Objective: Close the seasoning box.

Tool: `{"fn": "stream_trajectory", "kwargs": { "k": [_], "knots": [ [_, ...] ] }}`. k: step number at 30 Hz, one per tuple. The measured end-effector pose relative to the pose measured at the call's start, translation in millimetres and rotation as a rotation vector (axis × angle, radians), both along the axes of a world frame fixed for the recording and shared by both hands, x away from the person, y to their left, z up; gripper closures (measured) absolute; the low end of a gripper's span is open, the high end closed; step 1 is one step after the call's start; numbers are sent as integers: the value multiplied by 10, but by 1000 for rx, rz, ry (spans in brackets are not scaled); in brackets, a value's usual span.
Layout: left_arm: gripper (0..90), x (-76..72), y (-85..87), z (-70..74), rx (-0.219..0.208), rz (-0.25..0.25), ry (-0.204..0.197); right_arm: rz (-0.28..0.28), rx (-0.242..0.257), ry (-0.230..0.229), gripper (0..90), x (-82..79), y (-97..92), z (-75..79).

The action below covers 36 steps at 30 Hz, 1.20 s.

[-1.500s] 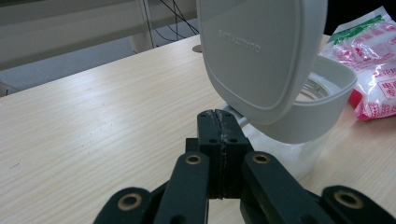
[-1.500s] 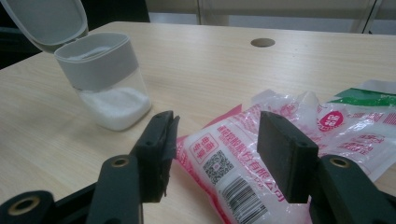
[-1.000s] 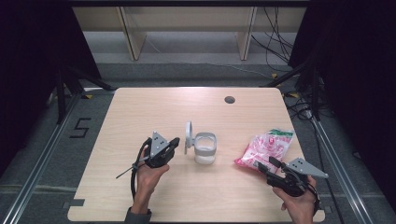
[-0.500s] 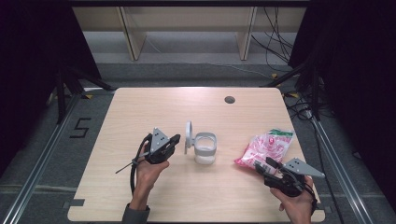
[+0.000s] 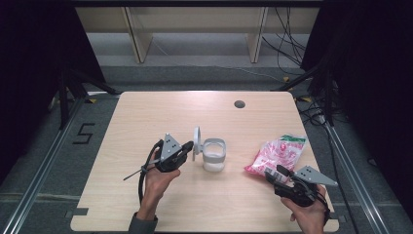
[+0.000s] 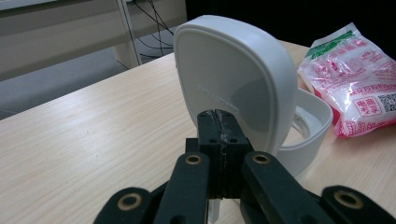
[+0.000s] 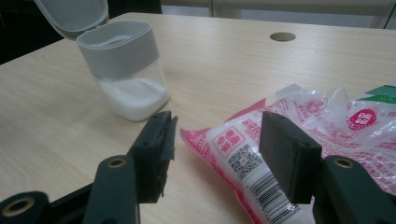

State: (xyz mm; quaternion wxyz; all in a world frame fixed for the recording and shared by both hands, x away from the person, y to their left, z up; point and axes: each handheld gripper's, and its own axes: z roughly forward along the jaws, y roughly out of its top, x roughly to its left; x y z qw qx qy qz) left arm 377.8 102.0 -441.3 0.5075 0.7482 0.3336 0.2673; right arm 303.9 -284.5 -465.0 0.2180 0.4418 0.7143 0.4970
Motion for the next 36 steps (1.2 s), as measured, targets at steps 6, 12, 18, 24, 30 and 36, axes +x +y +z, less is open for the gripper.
{"fn": "stream_trajectory", "kwargs": {
  "k": [6, 12, 18, 24, 30, 36],
  "knots": [
    [893, -12, -13, 17, -4, 1, -4, -6, 23, 19, 423, -14, 20, -18],
    [893, -1, -37, 51, 17, -15, -34, 4, 7, 19, 406, -27, 21, -16],
    [892, -7, -69, 66, 22, -20, -41, -2, 6, 24, 395, -39, 26, -30],
    [892, -8, -85, 76, 32, -27, -42, -2, -11, 4, 392, -51, 20, -25],
    [892, -20, -116, 96, 28, -36, -45, 0, -10, 12, 390, -56, 21, -22],
    [892, -25, -188, 98, 34, -53, -45, -12, 16, 47, 389, -76, 37, -26]
  ]
}}
